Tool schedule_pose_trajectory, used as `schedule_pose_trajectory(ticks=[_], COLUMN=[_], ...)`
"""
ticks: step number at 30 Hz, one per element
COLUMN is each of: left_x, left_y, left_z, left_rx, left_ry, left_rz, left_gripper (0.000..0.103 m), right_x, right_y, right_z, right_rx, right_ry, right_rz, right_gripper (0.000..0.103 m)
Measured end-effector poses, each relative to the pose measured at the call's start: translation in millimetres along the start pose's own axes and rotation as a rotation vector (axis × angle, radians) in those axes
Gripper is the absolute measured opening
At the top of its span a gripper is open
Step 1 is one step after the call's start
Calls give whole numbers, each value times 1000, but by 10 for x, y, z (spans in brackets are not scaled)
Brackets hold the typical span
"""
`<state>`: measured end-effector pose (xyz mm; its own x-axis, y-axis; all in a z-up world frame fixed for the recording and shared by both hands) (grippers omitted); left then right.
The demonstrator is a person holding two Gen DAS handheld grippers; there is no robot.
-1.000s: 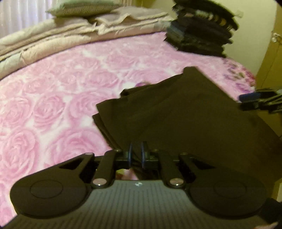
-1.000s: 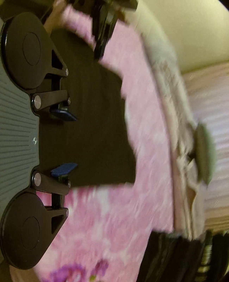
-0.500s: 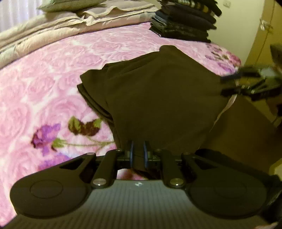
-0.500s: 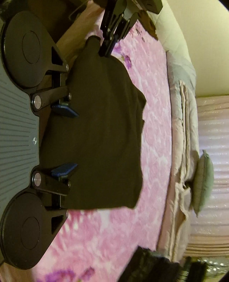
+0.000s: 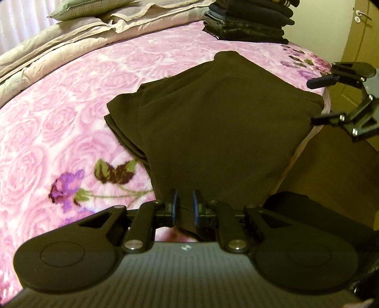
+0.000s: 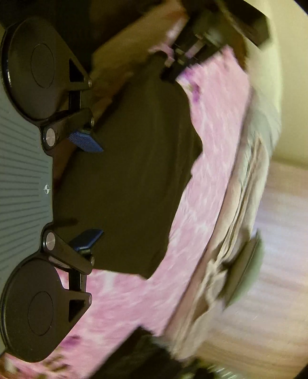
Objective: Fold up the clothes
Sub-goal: 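Grasp the folded sweater with the right gripper while the left gripper grasps its other end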
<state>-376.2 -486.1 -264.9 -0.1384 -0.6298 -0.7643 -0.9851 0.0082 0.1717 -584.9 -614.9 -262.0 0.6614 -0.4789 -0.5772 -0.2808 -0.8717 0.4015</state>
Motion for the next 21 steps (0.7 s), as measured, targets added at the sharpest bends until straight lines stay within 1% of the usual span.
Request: schedule_pose_trajectory(ticks=[3,10,15,17,18,19,20,21], left_x=[5,16,30,22,10,-13,-37,-67], left_y=[2,17,45,76,101,147,202,315], left_z=[-1,-10,-15,-14,-18,-28,-38,-51], left_rx=[0,17,41,65,81,104,132,190], left_ry=[-3,-15,-22,-24,-22,-16,-8,10], left_rz=[-4,-13,-29,-41,-48,-55,-63,-77], left_gripper=[11,11,11,13,14,22,40,51], right_x=[60,81,151,183,196,211,223,227], right_y=[-118,-246,-338,-302,-255,-196,-139,-95], right_z=[45,91,179,183,169,145,121,103], right_rx=[-95,-216,-353,-359,-333,-293,-252,-225], right_ry=[-5,-4,-16,-13,-12,-19,-26,-26], right_rz=[-18,-62,-45,-31,-30,-43,-57,-60], right_gripper=[75,75,74,74,69,65,64,64])
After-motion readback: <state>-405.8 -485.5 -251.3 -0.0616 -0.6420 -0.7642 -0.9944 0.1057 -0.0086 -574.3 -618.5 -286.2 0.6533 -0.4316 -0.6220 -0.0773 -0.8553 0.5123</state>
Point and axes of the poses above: each gripper's, at about its wrist camera, not at the fingertips, and x roughly the way its jaws point, y to its right, z to its underside, the point moved 6 cm from there along x, roughly the way its jaws point, and after that the axes turned 13 degrees about z, right-handed, at the moved point
